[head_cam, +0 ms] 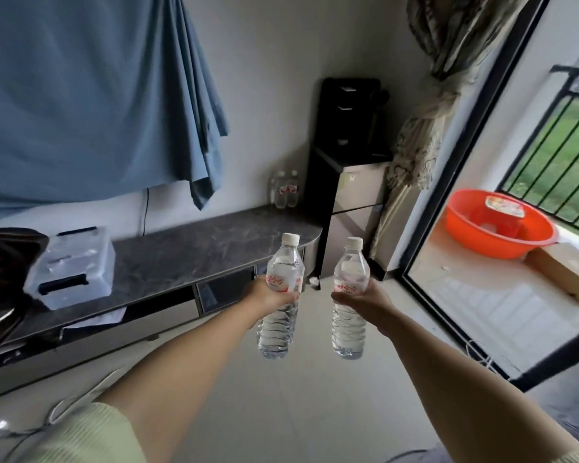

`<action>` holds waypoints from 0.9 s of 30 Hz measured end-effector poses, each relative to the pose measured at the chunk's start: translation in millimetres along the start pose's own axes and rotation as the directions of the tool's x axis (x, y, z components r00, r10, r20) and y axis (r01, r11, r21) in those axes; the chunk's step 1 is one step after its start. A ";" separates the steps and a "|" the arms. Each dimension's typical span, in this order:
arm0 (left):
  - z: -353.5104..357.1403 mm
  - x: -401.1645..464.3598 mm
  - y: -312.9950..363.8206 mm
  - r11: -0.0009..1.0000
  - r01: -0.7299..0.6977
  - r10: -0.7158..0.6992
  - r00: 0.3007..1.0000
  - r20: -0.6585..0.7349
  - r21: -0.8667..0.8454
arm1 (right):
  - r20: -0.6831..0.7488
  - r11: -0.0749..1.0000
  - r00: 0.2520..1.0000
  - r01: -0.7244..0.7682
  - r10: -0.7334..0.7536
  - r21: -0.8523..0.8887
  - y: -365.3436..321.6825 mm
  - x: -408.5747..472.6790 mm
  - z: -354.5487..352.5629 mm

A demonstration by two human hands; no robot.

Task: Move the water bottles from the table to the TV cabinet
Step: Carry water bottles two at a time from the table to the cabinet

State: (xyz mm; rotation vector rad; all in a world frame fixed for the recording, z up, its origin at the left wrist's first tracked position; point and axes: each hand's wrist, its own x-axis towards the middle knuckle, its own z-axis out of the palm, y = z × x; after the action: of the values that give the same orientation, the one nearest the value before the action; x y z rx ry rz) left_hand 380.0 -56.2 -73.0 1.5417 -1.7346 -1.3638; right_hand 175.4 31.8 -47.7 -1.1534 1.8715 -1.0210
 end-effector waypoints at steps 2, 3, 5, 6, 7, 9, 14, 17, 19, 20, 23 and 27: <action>2.1 25.1 6.3 1.000 0.021 -0.020 1.000 0.009 -0.014 | 0.014 1.000 1.000 0.012 -0.012 0.008 -0.7 27.0 -1.8; 1.8 38.5 9.1 0.999 0.028 -0.028 1.000 0.012 -0.019 | 0.027 1.000 1.000 0.016 -0.016 0.009 -1.0 41.8 -1.5; -0.9 65.5 13.4 0.999 0.047 -0.046 0.999 0.022 -0.023 | 0.054 1.000 0.999 0.004 -0.004 -0.009 -3.2 69.8 1.2; -2.8 78.7 14.3 0.998 0.052 -0.051 0.998 0.022 -0.031 | 0.064 1.000 0.998 -0.004 0.005 -0.006 -4.2 83.2 3.3; -4.4 92.0 14.6 0.998 0.051 -0.050 0.998 0.024 -0.041 | 0.071 1.000 0.997 -0.014 0.014 -0.004 -4.3 97.2 6.0; -9.9 129.4 15.8 0.998 0.043 -0.042 0.999 0.023 -0.051 | 0.069 0.999 0.997 -0.042 0.044 -0.032 -4.4 138.6 13.7; -37.9 223.8 24.8 0.998 0.055 -0.054 0.998 0.021 -0.032 | 0.005 0.988 0.993 -0.117 0.119 -0.104 -19.1 236.7 34.2; -61.4 289.6 32.4 0.997 0.070 -0.069 0.997 0.024 -0.037 | -0.018 0.984 0.989 -0.145 0.144 -0.099 -37.4 301.3 48.8; -79.0 323.9 41.4 0.997 0.076 -0.076 0.997 0.016 -0.033 | -0.030 0.985 0.988 -0.153 0.151 -0.085 -51.4 337.9 56.6; -88.2 342.0 44.2 0.996 0.081 -0.081 0.997 0.011 -0.028 | -0.037 0.985 0.988 -0.152 0.150 -0.077 -57.6 356.0 61.2; -109.6 391.1 46.3 0.994 0.110 -0.110 0.994 -0.003 -0.010 | -0.041 0.985 0.988 -0.155 0.152 -0.076 -69.0 403.9 76.7; -124.1 435.5 48.1 0.991 0.135 -0.135 0.991 -0.025 -0.001 | -0.027 0.979 0.985 -0.175 0.173 -0.109 -75.4 455.8 88.5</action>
State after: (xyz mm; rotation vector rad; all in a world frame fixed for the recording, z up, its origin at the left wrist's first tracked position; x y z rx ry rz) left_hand 339.3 -509.1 -98.1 1.6961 -1.6416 -1.4023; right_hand 116.7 -432.8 -91.6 -1.0246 2.0250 -0.8414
